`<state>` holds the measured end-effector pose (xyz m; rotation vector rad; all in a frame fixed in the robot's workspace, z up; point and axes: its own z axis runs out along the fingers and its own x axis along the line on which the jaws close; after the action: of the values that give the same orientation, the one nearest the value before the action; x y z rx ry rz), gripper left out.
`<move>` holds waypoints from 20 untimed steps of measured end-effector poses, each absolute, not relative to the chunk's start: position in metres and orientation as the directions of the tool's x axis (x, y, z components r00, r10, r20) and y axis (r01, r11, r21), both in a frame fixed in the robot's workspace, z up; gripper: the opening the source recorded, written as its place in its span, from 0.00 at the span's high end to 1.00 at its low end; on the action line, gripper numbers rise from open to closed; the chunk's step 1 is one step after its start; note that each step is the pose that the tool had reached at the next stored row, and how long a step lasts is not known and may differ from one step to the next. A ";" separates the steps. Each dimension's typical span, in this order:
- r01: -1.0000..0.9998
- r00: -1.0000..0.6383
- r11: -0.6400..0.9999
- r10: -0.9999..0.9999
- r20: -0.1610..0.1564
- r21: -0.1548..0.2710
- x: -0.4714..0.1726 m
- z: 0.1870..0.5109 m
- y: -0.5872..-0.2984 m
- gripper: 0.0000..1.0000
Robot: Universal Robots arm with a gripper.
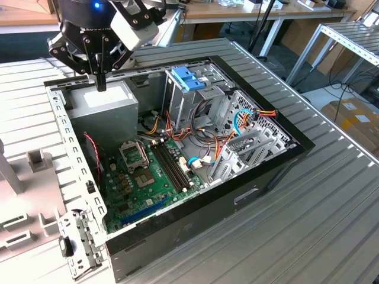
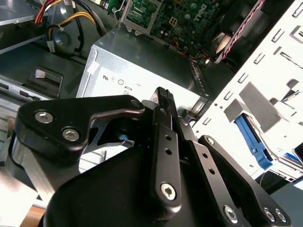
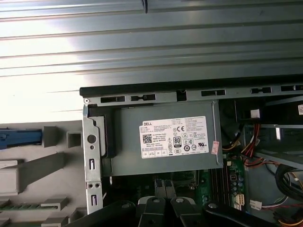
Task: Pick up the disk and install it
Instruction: 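Reach for the disk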
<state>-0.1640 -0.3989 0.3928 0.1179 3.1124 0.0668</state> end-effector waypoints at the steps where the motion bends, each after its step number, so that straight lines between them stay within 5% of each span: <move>1: 0.075 -0.997 0.996 0.076 -0.024 0.044 -0.165 0.393 -0.399 0.89; 20: 0.075 -0.997 0.996 0.076 -0.024 0.044 -0.177 0.393 -0.399 0.89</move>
<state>-0.1774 -0.3989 0.3928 0.1179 3.1125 0.0667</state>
